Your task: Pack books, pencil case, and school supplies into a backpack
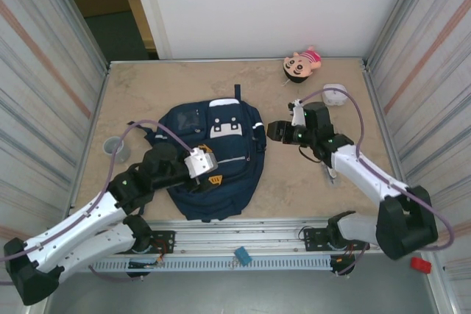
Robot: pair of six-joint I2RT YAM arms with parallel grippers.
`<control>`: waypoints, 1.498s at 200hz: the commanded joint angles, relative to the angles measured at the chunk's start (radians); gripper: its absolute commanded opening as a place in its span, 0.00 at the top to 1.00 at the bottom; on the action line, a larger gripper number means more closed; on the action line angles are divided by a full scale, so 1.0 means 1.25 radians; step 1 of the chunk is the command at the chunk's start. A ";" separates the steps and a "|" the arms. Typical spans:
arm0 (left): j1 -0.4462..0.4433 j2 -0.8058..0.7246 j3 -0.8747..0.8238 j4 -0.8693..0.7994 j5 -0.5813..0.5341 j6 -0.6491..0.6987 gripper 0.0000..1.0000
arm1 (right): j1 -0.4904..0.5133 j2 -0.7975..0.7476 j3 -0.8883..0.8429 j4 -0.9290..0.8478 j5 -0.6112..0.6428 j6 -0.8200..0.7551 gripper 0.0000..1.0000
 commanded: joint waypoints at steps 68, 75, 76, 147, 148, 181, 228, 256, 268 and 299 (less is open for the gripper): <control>-0.010 0.155 0.153 -0.331 -0.187 0.183 0.17 | 0.126 -0.135 -0.134 0.040 0.010 0.102 0.40; -0.010 0.171 0.161 -0.359 -0.196 0.191 0.17 | 0.129 -0.133 -0.137 0.044 0.012 0.111 0.39; -0.010 0.172 0.162 -0.363 -0.198 0.192 0.17 | 0.129 -0.132 -0.138 0.045 0.011 0.112 0.39; -0.009 0.160 0.157 -0.333 -0.199 0.205 0.16 | 0.165 -0.146 -0.110 0.013 -0.002 0.205 0.38; -0.010 0.160 0.156 -0.332 -0.199 0.205 0.16 | 0.166 -0.146 -0.109 0.013 -0.002 0.206 0.38; -0.010 0.170 0.152 -0.321 -0.182 0.196 0.17 | 0.205 -0.093 -0.092 0.055 -0.040 0.242 0.39; -0.010 0.183 0.145 -0.280 -0.175 0.194 0.18 | 0.261 -0.002 -0.031 0.030 -0.042 0.254 0.42; -0.012 0.181 0.140 -0.253 -0.152 0.189 0.19 | 0.271 0.038 -0.011 0.026 -0.042 0.262 0.47; -0.013 0.178 0.132 -0.230 -0.137 0.184 0.20 | 0.276 0.049 -0.004 0.015 -0.020 0.265 0.47; -0.016 0.173 0.111 -0.174 -0.116 0.176 0.20 | 0.291 0.075 0.015 -0.032 0.045 0.288 0.43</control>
